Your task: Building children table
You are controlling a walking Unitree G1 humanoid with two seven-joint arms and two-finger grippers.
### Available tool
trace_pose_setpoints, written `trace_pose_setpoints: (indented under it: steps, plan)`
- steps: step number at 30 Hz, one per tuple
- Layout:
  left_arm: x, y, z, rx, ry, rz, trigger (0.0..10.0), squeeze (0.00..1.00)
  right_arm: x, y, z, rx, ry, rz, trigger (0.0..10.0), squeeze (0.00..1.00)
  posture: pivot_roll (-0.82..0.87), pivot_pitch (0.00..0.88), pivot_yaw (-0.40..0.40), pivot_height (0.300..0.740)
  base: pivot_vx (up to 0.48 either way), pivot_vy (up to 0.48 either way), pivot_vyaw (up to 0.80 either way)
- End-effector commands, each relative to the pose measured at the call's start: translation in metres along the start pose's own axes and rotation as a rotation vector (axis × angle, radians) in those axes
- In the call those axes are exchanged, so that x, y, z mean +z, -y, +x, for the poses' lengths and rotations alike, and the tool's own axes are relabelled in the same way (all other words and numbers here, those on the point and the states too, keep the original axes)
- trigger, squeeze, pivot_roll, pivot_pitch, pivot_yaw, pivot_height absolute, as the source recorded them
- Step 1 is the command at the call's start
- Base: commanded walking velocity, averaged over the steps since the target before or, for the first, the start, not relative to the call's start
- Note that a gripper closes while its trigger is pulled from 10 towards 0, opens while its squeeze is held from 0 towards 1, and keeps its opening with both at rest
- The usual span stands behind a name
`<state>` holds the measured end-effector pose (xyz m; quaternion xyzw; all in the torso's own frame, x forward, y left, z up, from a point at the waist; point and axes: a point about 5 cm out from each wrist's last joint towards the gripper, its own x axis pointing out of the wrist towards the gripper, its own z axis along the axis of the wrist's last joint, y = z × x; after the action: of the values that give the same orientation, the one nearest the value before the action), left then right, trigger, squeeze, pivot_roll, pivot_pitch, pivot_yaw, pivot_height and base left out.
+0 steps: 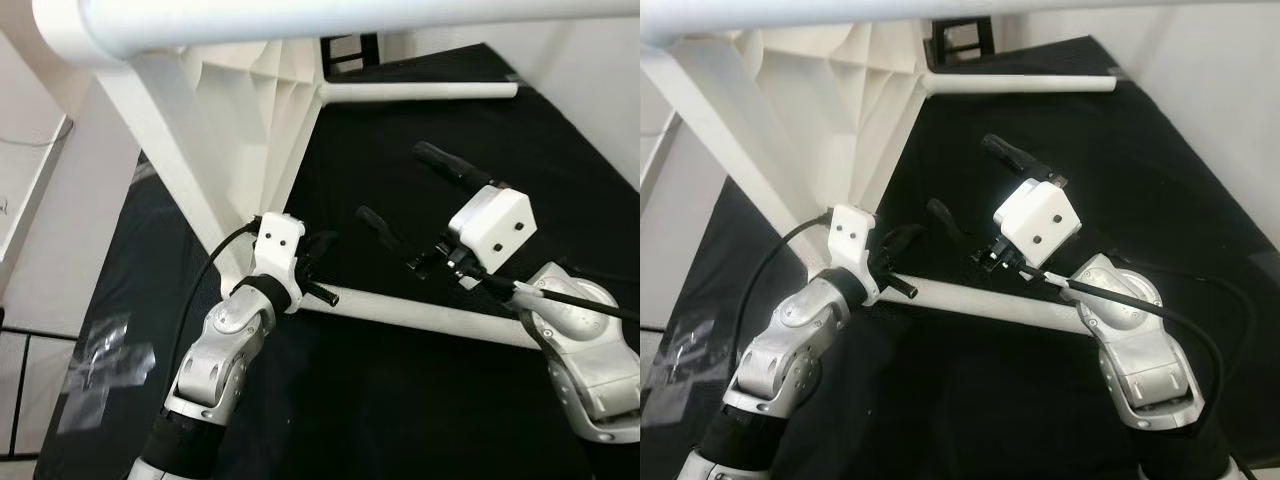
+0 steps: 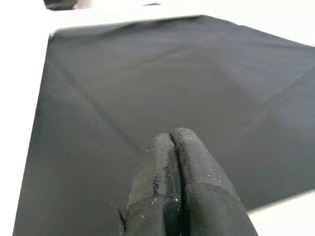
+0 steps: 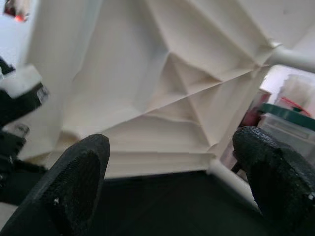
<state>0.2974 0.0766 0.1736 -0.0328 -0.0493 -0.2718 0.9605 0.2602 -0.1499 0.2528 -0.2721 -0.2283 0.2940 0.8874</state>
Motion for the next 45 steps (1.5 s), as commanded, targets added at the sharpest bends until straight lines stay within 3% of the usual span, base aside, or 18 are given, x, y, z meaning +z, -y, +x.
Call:
trace_pose_setpoints:
  steps: [1, 17, 21, 23, 28, 31, 32, 33, 34, 36, 38, 41, 45]
  plan:
    - [-0.004, 0.000, -0.004, 0.013, -0.018, -0.003, 10.0, 0.00, -0.004, -0.007, 0.001, 0.024, -0.025, -0.010, 10.0, 0.00, -0.13, 0.155, 0.095, 0.740, 0.000, 0.000, 0.00]
    - [-0.001, -0.003, -0.008, 0.025, -0.001, -0.015, 10.0, 0.00, -0.009, -0.006, 0.004, -0.047, -0.060, -0.015, 10.0, 0.00, -0.12, 0.166, 0.078, 0.740, 0.000, 0.000, 0.00]
    - [0.003, -0.011, -0.011, 0.057, 0.033, -0.021, 10.0, 0.00, -0.016, 0.002, 0.011, -0.164, -0.132, 0.009, 10.0, 0.00, -0.11, 0.168, 0.070, 0.740, 0.000, 0.000, 0.00]
    - [0.004, -0.014, -0.011, 0.071, 0.038, -0.018, 10.0, 0.00, -0.011, 0.005, 0.017, -0.171, -0.105, 0.048, 10.0, 0.00, -0.11, 0.163, 0.065, 0.740, 0.000, 0.000, -0.80]
    - [0.006, -0.016, -0.010, 0.081, 0.047, -0.012, 10.0, 0.00, 0.002, 0.008, 0.021, -0.161, -0.025, 0.013, 10.0, 0.00, -0.11, 0.153, 0.057, 0.740, 0.000, 0.000, -0.80]
    - [0.007, -0.018, -0.010, 0.093, 0.052, -0.010, 10.0, 0.00, 0.038, 0.015, 0.021, -0.028, 0.161, -0.239, 10.0, 0.00, -0.10, 0.138, 0.054, 0.740, 0.000, 0.000, 0.00]
    - [0.007, -0.018, -0.010, 0.093, 0.052, -0.010, 10.0, 0.00, 0.038, 0.015, 0.021, -0.028, 0.161, -0.239, 10.0, 0.00, -0.10, 0.138, 0.054, 0.740, 0.000, 0.000, 0.00]
    - [0.007, -0.019, -0.009, 0.094, 0.053, -0.012, 10.0, 0.00, 0.048, 0.017, 0.019, 0.008, 0.196, -0.327, 10.0, 0.00, -0.10, 0.137, 0.054, 0.740, 0.000, 0.000, 0.00]
    - [0.007, -0.019, -0.009, 0.094, 0.053, -0.012, 10.0, 0.00, 0.048, 0.017, 0.019, 0.008, 0.196, -0.327, 10.0, 0.00, -0.10, 0.137, 0.054, 0.740, 0.000, 0.000, 0.00]
    - [0.006, -0.018, -0.009, 0.094, 0.054, -0.018, 10.0, 0.00, 0.063, 0.033, 0.018, -0.014, 0.211, -0.571, 10.0, 0.00, -0.11, 0.137, 0.056, 0.740, 0.000, 0.000, 0.00]
    - [0.006, -0.018, -0.009, 0.094, 0.054, -0.018, 10.0, 0.00, 0.063, 0.033, 0.018, -0.014, 0.211, -0.571, 10.0, 0.00, -0.11, 0.137, 0.056, 0.740, 0.000, 0.000, 0.00]
    - [0.005, -0.017, -0.008, 0.094, 0.055, -0.026, 10.0, 0.00, 0.078, 0.052, 0.017, -0.105, 0.223, -0.793, 10.0, 0.00, -0.11, 0.137, 0.058, 0.740, 0.000, 0.000, 0.00]
    - [0.006, -0.018, -0.008, 0.096, 0.056, -0.028, 10.0, 0.00, 0.080, 0.057, 0.016, -0.135, 0.230, -0.863, 10.0, 0.00, -0.11, 0.135, 0.063, 0.740, 0.000, 0.000, 0.00]
